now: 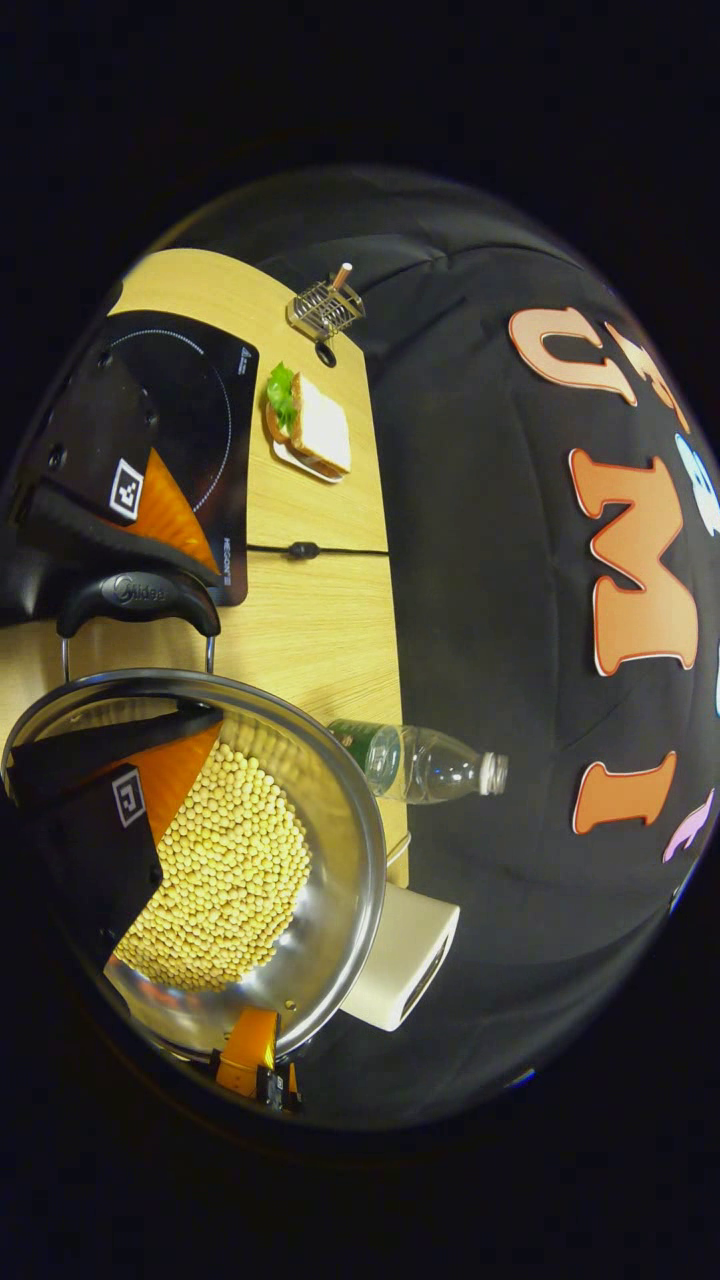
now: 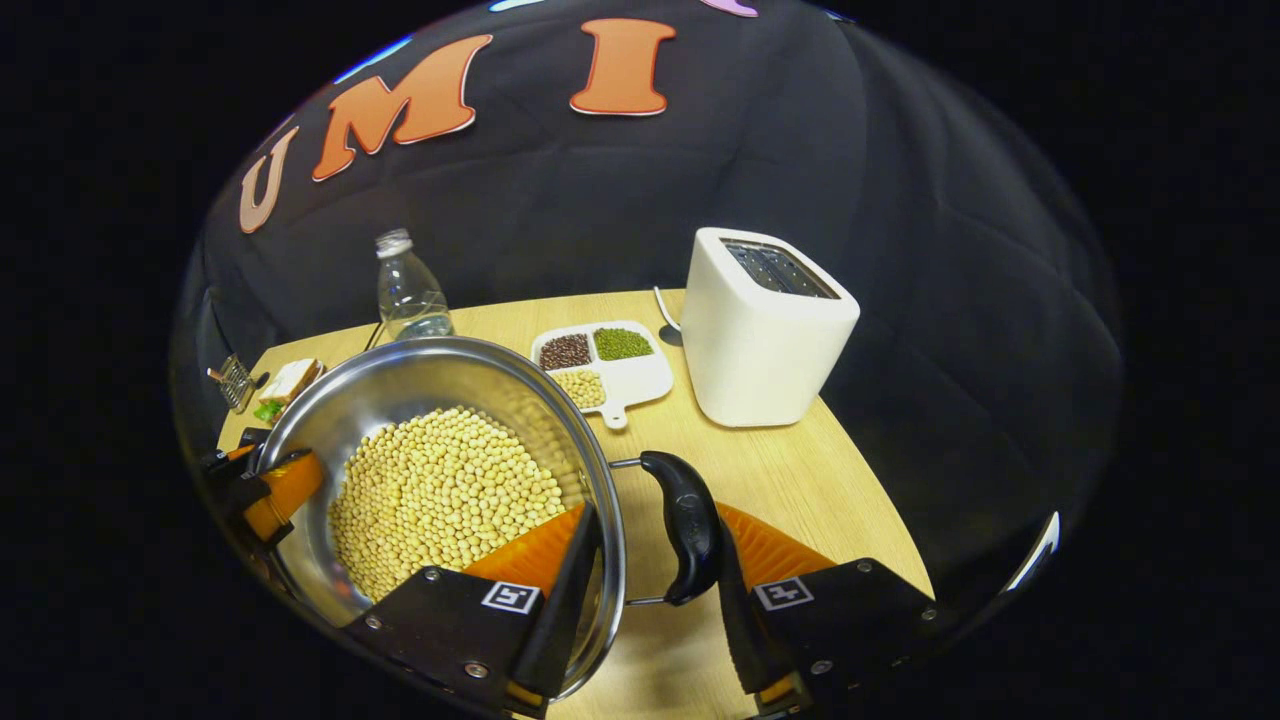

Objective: First push the handle of the pot to place it horizontally, then grasp the pot with both hands and set it on the induction cooktop.

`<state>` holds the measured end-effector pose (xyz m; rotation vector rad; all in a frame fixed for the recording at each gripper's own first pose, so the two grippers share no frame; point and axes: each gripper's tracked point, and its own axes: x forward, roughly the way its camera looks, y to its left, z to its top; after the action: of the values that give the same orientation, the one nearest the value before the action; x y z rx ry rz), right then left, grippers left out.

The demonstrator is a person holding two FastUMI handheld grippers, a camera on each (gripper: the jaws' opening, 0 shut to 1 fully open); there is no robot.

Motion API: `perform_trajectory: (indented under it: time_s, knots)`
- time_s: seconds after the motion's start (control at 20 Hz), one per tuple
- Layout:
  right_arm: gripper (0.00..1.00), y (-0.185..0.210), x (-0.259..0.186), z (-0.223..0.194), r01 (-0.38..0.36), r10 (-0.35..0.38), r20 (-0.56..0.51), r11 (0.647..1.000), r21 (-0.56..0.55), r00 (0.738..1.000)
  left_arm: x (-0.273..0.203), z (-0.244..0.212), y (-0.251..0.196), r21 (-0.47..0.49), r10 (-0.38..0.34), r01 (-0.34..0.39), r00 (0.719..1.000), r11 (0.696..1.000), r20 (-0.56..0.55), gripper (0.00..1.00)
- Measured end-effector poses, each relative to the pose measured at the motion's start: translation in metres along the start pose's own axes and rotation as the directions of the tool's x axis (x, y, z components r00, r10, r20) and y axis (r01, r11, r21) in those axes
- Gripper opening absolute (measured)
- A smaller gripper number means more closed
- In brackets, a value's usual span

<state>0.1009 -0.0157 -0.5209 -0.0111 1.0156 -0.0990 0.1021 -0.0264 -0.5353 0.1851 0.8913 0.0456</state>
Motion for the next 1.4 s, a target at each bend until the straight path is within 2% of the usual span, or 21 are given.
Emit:
perform_trajectory:
  time_s: [0.25, 0.35, 0.4, 0.45, 0.5, 0.6, 0.65, 0.7, 0.8, 0.85, 0.9, 0.95, 1.0, 1.05, 1.1, 1.2, 1.25, 1.3, 1.4]
  knots:
    - [0.63, 0.036, -0.021, 0.015, -0.026, 0.027, 0.027, 0.999, -0.02, 0.999, -0.023, 0.012, 0.04, 0.012, 0.03, -0.03, 0.999, 0.999, 0.026, 0.72]
    - [0.63, 0.055, -0.03, 0.021, -0.044, 0.046, 0.036, 0.998, -0.033, 0.998, -0.033, 0.015, 0.059, -0.002, 0.044, -0.044, 0.999, 0.999, 0.033, 0.76]
    - [0.58, 0.065, -0.035, 0.023, -0.053, 0.055, 0.041, 0.998, -0.041, 0.998, -0.038, 0.016, 0.07, -0.008, 0.053, -0.053, 0.998, 0.999, 0.037, 0.72]
    - [0.58, 0.074, -0.038, 0.025, -0.065, 0.067, 0.045, 0.997, -0.053, 0.997, -0.043, 0.016, 0.08, -0.014, 0.063, -0.062, 0.997, 0.998, 0.042, 0.72]
    - [0.63, 0.085, -0.042, 0.029, -0.078, 0.081, 0.053, 0.996, -0.049, 0.995, -0.046, 0.017, 0.093, -0.019, 0.073, -0.072, 0.996, 0.997, 0.047, 0.72]
    - [0.55, 0.108, -0.047, 0.029, -0.1, 0.104, 0.05, 0.993, -0.064, 0.993, -0.051, 0.017, 0.113, -0.041, 0.091, -0.089, 0.994, 0.995, 0.052, 0.75]
    - [0.59, 0.119, -0.051, 0.03, -0.107, 0.111, 0.052, 0.991, -0.077, 0.992, -0.055, 0.015, 0.125, -0.043, 0.102, -0.1, 0.993, 0.994, 0.056, 0.72]
    - [0.59, 0.13, -0.054, 0.032, -0.113, 0.119, 0.054, 0.989, -0.093, 0.991, -0.056, 0.014, 0.137, -0.049, 0.111, -0.109, 0.992, 0.993, 0.054, 0.75]
    - [0.59, 0.148, -0.055, 0.035, -0.128, 0.136, 0.061, 0.985, -0.114, 0.989, -0.062, 0.011, 0.157, -0.069, 0.128, -0.124, 0.991, 0.99, 0.05, 0.72]
    - [0.55, 0.161, -0.058, 0.037, -0.136, 0.144, 0.062, 0.983, -0.123, 0.988, -0.064, 0.011, 0.167, -0.077, 0.138, -0.134, 0.989, 0.988, 0.048, 0.75]
    - [0.55, 0.172, -0.059, 0.039, -0.145, 0.155, 0.065, 0.981, -0.131, 0.986, -0.067, 0.011, 0.178, -0.079, 0.149, -0.145, 0.988, 0.986, 0.05, 0.75]
    - [0.59, 0.183, -0.059, 0.04, -0.156, 0.166, 0.065, 0.978, -0.138, 0.984, -0.07, 0.011, 0.188, -0.082, 0.162, -0.157, 0.985, 0.984, 0.053, 0.78]
    - [0.55, 0.192, -0.06, 0.04, -0.167, 0.177, 0.067, 0.976, -0.142, 0.982, -0.072, 0.011, 0.198, -0.084, 0.174, -0.169, 0.983, 0.982, 0.053, 0.75]
    - [0.55, 0.201, -0.062, 0.04, -0.178, 0.188, 0.063, 0.973, -0.148, 0.98, -0.078, 0.009, 0.207, -0.089, 0.187, -0.182, 0.981, 0.979, 0.054, 0.75]
    - [0.59, 0.21, -0.064, 0.039, -0.187, 0.198, 0.062, 0.971, -0.152, 0.978, -0.081, 0.009, 0.217, -0.09, 0.198, -0.193, 0.979, 0.977, 0.052, 0.75]
    - [0.59, 0.229, -0.065, 0.039, -0.202, 0.214, 0.062, 0.965, -0.164, 0.975, -0.083, 0.006, 0.233, -0.1, 0.217, -0.211, 0.975, 0.972, 0.048, 0.75]
    - [0.59, 0.237, -0.063, 0.04, -0.208, 0.222, 0.06, 0.963, -0.173, 0.973, -0.086, 0.003, 0.243, -0.105, 0.224, -0.219, 0.973, 0.97, 0.045, 0.78]
    - [0.59, 0.245, -0.065, 0.04, -0.215, 0.228, 0.06, 0.96, -0.177, 0.972, -0.087, 0.001, 0.25, -0.11, 0.231, -0.226, 0.972, 0.968, 0.042, 0.75]
    - [0.59, 0.261, -0.064, 0.043, -0.227, 0.242, 0.061, 0.956, -0.188, 0.968, -0.09, 0.0, 0.263, -0.115, 0.244, -0.238, 0.969, 0.964, 0.038, 0.75]
